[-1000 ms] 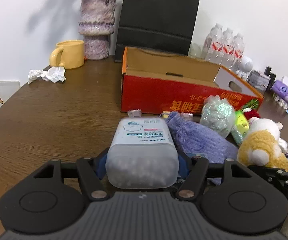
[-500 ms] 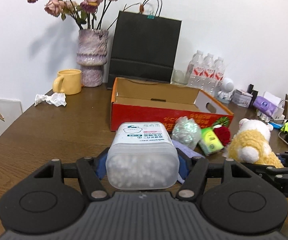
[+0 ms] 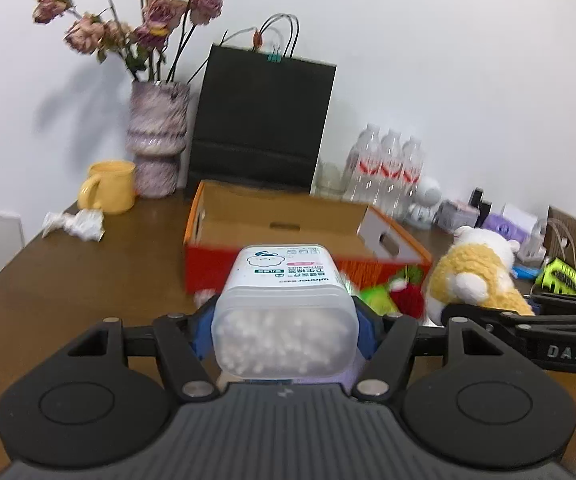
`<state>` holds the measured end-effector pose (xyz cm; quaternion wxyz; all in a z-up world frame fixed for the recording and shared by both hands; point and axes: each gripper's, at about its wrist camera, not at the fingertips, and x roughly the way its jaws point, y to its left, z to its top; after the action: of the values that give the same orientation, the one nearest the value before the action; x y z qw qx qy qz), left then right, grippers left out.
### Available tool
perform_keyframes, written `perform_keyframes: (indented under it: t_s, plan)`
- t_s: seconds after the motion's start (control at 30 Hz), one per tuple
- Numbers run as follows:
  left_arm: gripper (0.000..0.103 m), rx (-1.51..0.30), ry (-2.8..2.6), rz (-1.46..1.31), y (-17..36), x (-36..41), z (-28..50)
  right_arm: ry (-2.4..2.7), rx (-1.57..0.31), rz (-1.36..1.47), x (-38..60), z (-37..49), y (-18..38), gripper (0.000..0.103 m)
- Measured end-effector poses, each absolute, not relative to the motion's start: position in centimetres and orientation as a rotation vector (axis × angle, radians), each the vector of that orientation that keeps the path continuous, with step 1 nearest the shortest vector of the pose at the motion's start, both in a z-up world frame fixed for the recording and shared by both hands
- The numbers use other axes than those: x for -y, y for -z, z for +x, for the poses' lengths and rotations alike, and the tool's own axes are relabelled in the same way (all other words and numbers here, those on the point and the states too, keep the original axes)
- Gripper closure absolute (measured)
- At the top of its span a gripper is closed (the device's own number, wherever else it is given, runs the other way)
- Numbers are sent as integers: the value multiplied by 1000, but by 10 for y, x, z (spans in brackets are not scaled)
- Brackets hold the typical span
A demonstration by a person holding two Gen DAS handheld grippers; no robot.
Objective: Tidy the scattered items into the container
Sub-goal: 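Carry both items over the box and open both grippers to drop them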
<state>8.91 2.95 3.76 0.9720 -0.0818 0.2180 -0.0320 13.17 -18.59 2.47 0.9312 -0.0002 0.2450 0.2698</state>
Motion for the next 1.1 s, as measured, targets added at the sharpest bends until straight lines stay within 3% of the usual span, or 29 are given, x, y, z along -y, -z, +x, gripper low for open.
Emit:
perform_keyframes:
  t_s: [0.23,0.6,0.63,0.7,0.77,0.8,0.83,0.87,1.1]
  plan:
    - [36,-390,-13,-163,-59,-31,183,-508,-506,-30,164,233,-44,51]
    - [36,-580,-37,-180,-17,-41,297,-451,-677,-32,119,348,-2,50]
    - [35,-589,-29,-177,-14,-41,300,-455,-685,-33,118,353,1,47]
    - [20,-609,-27,-156,-9,-39,308,-455,-706,-49,115,359,8,42]
    - [2,-622,-77,-122,-7,-38,311,-420,-726,-85,111,363,15,28]
    - [0,-618,-90,-107,-7,-37,310,-396,-732,-100,110,365,18,21]
    - [0,-611,-95,-97,-7,-38,309,-379,-734,-107,112,365,21,8]
    - [0,-608,-91,-90,-7,-39,306,-379,-735,-106,113,365,23,5]
    - [0,-615,-97,-76,-7,-41,297,-386,-742,-97,120,358,22,4]
